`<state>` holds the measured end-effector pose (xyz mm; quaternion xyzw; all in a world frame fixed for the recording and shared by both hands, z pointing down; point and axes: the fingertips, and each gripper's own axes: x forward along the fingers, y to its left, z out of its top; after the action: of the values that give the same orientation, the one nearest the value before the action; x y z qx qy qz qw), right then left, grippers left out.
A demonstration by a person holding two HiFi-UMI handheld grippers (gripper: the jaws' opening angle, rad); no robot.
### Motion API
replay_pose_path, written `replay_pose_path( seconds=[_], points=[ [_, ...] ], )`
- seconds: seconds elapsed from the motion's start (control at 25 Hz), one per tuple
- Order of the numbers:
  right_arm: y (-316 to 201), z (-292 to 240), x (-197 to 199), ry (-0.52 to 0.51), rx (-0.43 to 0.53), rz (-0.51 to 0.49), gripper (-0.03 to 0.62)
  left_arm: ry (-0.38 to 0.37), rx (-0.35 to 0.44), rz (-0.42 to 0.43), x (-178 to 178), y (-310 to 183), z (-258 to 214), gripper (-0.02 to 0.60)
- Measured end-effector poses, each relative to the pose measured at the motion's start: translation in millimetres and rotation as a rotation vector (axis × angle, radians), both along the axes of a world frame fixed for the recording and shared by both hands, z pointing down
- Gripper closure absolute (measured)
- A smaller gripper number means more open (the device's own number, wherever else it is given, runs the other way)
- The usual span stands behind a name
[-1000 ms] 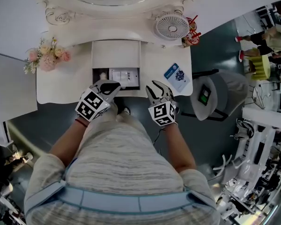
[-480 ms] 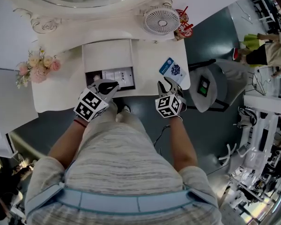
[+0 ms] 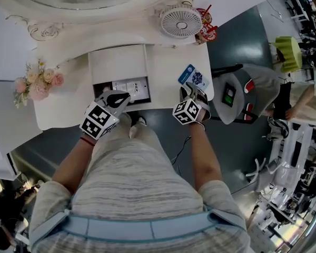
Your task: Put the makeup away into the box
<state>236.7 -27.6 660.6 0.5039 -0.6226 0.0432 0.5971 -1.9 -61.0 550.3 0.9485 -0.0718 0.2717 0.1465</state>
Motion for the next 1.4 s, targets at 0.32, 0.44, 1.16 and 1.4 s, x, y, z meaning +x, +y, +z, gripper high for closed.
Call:
replay_pose_path(
  seconds=[0.32, 0.44, 1.16, 1.4],
  points=[
    [-5.4, 13.7, 8.6, 0.071, -0.047, 0.022, 0.488, -0.006, -0.011, -0.011, -0.1, -7.7, 3.5, 0.563],
    [-5.6, 17.0, 9.6, 0.076, -0.054, 0.027, 0.49, -0.007, -0.014, -0.009, 0.6, -9.8, 5.0, 0.563],
    [-2.7, 26.8, 8.7, -0.009, -0.078, 0.086, 0.583, -0.013, -0.015, 0.0, 1.7, -9.6, 5.6, 0.563],
    [-4.4, 13.7, 11.0, -0.034, -0.047, 0.106, 0.585, -0.006, -0.016, -0.003, 0.8, -7.1, 4.2, 0.563]
  ],
)
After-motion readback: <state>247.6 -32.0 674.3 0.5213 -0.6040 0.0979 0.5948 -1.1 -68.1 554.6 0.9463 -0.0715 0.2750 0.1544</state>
